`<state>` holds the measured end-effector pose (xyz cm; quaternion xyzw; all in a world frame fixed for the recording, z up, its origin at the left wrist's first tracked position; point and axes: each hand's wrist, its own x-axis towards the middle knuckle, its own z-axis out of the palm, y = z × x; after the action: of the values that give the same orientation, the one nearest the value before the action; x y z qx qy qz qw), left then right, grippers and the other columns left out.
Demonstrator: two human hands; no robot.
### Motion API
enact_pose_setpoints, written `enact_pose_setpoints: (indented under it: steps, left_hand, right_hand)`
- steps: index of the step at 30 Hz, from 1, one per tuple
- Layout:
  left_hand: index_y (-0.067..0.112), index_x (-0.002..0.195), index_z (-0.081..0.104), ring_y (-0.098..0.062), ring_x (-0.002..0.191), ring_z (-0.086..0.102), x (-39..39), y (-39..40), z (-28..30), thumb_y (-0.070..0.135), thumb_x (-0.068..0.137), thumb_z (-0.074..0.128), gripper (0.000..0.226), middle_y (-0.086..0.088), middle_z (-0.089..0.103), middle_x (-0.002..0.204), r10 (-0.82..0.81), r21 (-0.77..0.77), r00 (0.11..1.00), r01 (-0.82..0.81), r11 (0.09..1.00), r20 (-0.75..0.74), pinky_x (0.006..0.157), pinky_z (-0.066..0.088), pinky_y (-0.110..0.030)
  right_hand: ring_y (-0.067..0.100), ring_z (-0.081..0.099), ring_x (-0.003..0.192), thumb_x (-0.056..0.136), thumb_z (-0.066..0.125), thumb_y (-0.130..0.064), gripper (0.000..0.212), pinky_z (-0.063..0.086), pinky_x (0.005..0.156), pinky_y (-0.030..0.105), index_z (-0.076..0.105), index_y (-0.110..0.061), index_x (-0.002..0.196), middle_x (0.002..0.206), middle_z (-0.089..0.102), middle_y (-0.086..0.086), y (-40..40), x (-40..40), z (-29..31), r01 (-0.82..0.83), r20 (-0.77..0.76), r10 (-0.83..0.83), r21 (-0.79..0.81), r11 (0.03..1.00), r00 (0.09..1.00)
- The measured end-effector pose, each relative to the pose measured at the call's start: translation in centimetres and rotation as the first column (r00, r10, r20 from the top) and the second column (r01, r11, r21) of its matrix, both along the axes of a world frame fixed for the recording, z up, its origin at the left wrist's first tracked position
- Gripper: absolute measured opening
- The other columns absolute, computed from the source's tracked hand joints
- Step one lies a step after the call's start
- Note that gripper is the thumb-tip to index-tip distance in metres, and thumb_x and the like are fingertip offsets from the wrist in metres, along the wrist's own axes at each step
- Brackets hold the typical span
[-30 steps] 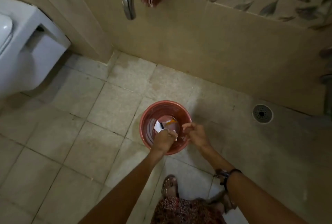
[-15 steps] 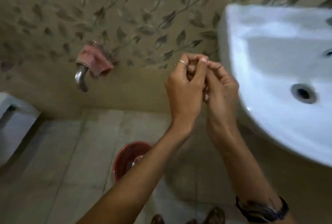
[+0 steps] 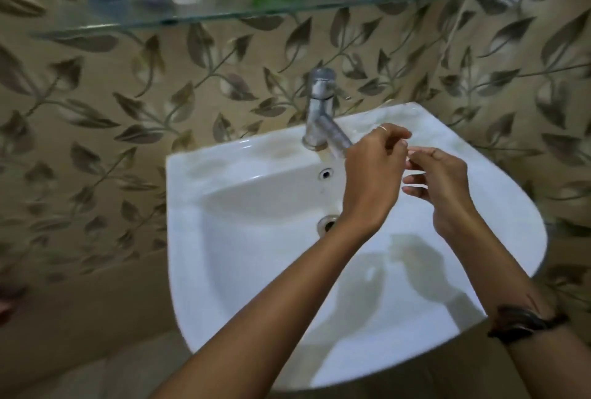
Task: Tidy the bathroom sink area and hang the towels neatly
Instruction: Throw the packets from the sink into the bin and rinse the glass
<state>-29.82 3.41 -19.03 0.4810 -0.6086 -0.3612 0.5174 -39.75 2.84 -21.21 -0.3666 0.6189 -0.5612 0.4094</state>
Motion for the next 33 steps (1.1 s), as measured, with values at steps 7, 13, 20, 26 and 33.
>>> enact_pose_setpoints:
  steps: [7, 13, 20, 26, 33]
  left_hand:
    - [-0.004, 0.11, 0.057, -0.035, 0.111, 0.053, -5.0, -12.4, -0.9, 0.001, 0.091, 0.039, 0.026, -0.023, 0.059, 0.118, 0.049, -0.073, 0.759, -0.002, 0.997, 0.65, 0.089, 0.041, -0.037]
    - [-0.002, 0.116, 0.054, -0.033, 0.116, 0.052, -4.7, -17.6, -2.3, 0.007, 0.093, 0.041, 0.028, -0.021, 0.055, 0.127, -0.087, 0.163, 0.446, -0.135, 0.977, 0.891, 0.089, 0.044, -0.034]
    - [-0.001, 0.102, 0.06, -0.033, 0.103, 0.057, -4.6, -14.3, -2.0, 0.005, 0.09, 0.044, 0.021, -0.018, 0.064, 0.112, 0.108, -0.029, 0.75, -0.118, 0.993, 0.652, 0.083, 0.046, -0.04]
    - [0.006, 0.085, 0.06, -0.024, 0.083, 0.059, -1.2, -6.2, -0.6, 0.016, 0.088, 0.053, 0.012, -0.004, 0.061, 0.081, -0.016, 0.034, 0.899, 0.001, 0.999, 0.438, 0.068, 0.044, -0.034]
    - [0.013, 0.075, 0.057, -0.009, 0.058, 0.05, 8.1, 5.0, -0.2, 0.021, 0.081, 0.058, 0.011, 0.007, 0.054, 0.061, 0.053, 0.158, 0.99, -0.074, 0.985, 0.131, 0.059, 0.045, -0.027]
  right_hand:
    - [0.021, 0.06, 0.064, 0.085, 0.063, -0.02, 0.022, 0.054, 0.054, 0.027, 0.062, -0.003, 0.098, 0.083, 0.063, 0.012, -7.7, -3.3, -3.9, -0.003, 0.212, -0.035, 0.173, 0.985, 0.977]
    - [0.021, 0.063, 0.066, 0.084, 0.066, -0.023, 0.033, 0.057, 0.048, 0.023, 0.058, 0.0, 0.107, 0.095, 0.062, 0.016, -11.9, -3.6, -4.8, -0.055, 0.257, 0.015, 0.146, 0.988, 0.966]
    - [0.02, 0.064, 0.067, 0.084, 0.063, -0.013, 0.019, 0.059, 0.055, 0.025, 0.062, -0.002, 0.1, 0.085, 0.064, 0.012, -10.0, -3.8, -5.3, 0.08, 0.189, -0.09, 0.063, 0.995, 0.978]
    - [0.008, 0.063, 0.057, 0.08, 0.065, -0.019, 0.012, 0.051, 0.053, 0.015, 0.071, -0.024, 0.071, 0.067, 0.067, -0.008, -1.6, -2.7, -3.9, 0.144, 0.127, -0.128, -0.12, 0.982, 0.984]
    - [-0.002, 0.059, 0.058, 0.084, 0.063, -0.028, 0.013, 0.05, 0.055, 0.009, 0.072, -0.032, 0.076, 0.065, 0.068, -0.013, 9.3, 6.5, -2.2, -0.019, 0.045, 0.028, -0.186, 0.982, 0.999]
